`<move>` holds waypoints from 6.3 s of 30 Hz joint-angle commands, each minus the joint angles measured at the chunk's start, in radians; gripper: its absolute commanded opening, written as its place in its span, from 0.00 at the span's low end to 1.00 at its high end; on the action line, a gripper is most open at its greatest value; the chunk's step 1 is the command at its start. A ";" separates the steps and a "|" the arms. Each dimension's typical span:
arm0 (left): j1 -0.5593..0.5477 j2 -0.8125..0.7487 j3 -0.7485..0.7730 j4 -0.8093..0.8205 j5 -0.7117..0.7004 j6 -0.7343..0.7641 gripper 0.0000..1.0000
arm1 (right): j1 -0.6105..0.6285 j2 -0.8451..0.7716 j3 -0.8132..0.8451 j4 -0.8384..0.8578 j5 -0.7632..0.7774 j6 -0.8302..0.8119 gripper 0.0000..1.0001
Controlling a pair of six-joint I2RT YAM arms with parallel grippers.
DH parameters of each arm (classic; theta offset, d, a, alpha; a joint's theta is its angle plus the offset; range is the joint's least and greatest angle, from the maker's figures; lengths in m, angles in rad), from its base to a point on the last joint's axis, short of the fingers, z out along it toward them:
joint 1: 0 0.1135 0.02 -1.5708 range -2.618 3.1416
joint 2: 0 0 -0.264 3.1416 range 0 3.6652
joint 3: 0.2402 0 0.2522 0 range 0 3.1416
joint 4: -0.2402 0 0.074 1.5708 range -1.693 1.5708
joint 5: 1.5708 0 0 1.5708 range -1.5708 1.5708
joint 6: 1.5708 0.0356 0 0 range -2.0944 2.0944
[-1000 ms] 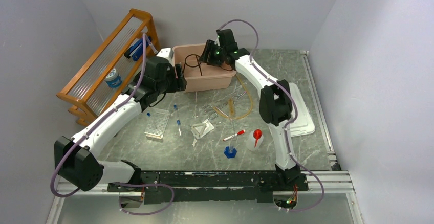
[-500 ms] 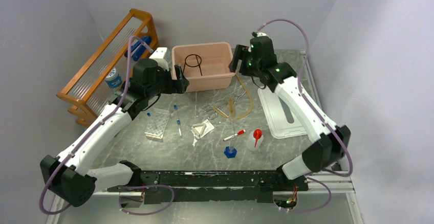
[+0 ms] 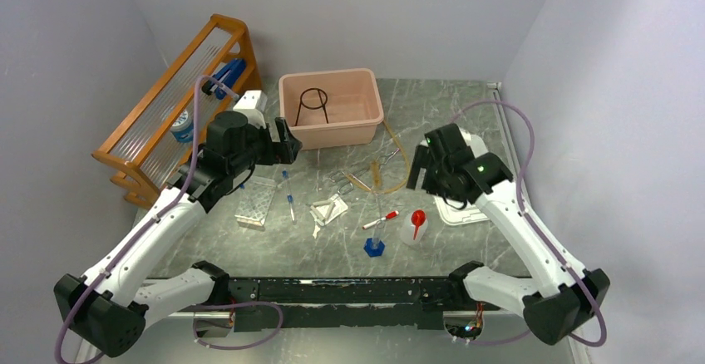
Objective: Organize the chemistry lab equipment
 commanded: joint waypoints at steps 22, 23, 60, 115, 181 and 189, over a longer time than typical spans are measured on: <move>0.007 -0.068 -0.063 -0.006 0.035 -0.075 0.87 | 0.212 0.045 -0.315 0.061 0.075 0.271 0.56; 0.006 -0.067 -0.063 -0.006 0.036 -0.073 0.87 | 0.212 0.052 -0.318 0.062 0.077 0.273 0.59; 0.006 0.089 0.064 0.023 -0.074 -0.070 0.85 | 0.097 0.783 0.822 0.365 0.036 -0.309 0.42; 0.008 0.227 0.113 0.049 -0.054 -0.007 0.84 | 0.025 1.197 1.103 0.335 -0.152 -0.385 0.76; 0.093 0.558 0.349 0.075 -0.027 0.014 0.79 | 0.064 1.285 1.020 0.428 0.076 0.101 0.44; 0.093 0.526 0.332 0.108 0.038 -0.009 0.80 | 0.062 1.102 0.918 0.466 0.090 0.112 0.43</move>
